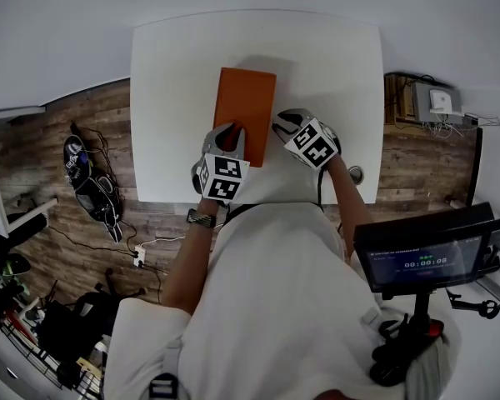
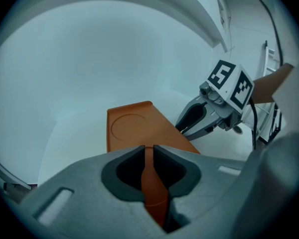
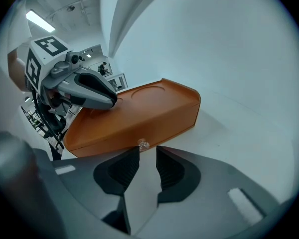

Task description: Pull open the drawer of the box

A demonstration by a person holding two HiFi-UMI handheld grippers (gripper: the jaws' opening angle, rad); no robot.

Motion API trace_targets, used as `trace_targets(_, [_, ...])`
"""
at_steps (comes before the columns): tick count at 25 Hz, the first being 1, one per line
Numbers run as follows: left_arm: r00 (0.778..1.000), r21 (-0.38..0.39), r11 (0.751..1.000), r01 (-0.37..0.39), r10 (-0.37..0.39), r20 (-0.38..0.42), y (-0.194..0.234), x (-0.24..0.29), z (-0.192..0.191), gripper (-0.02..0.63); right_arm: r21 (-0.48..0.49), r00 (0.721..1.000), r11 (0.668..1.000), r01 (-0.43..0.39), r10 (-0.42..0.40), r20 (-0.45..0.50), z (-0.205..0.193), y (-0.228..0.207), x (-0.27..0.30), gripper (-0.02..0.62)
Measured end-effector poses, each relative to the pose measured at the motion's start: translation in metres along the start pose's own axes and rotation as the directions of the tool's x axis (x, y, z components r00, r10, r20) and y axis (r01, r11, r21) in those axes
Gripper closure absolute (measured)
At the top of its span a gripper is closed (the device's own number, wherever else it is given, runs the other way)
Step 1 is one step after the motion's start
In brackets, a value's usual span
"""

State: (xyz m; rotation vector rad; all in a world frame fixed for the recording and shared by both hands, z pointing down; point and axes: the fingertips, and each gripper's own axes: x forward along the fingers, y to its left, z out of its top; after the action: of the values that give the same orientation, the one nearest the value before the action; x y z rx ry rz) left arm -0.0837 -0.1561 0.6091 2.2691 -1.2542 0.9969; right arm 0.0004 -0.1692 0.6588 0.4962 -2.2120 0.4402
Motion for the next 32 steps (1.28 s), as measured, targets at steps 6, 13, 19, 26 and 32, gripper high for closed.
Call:
trace_targets(6, [1.0, 0.002, 1.0, 0.002, -0.002, -0.006, -0.001, 0.001, -0.001, 0.549, -0.086, 0.998, 0.995, -0.053, 0.05, -0.033, 0.001, 0.006, 0.002, 0.486])
trace_targets(13, [1.0, 0.004, 1.0, 0.006, -0.006, -0.005, -0.005, -0.002, 0.001, 0.548, -0.126, 0.996, 0.99, -0.066, 0.058, -0.064, 0.001, 0.008, 0.007, 0.488])
trace_targets(19, [1.0, -0.006, 1.0, 0.013, -0.013, -0.009, -0.005, 0.0, 0.0, 0.549, -0.143, 0.995, 0.987, -0.077, 0.068, -0.066, -0.001, 0.01, 0.011, 0.525])
trace_targets(26, [1.0, -0.004, 1.0, 0.013, -0.013, -0.015, -0.005, 0.002, 0.001, 0.549, -0.15, 0.996, 0.986, -0.074, 0.066, -0.057, -0.001, 0.008, 0.011, 0.526])
trace_targets(32, [1.0, -0.017, 1.0, 0.02, -0.02, -0.022, -0.002, 0.006, 0.002, 0.549, -0.146, 0.997, 0.987, -0.068, 0.061, -0.052, -0.002, 0.004, 0.011, 0.528])
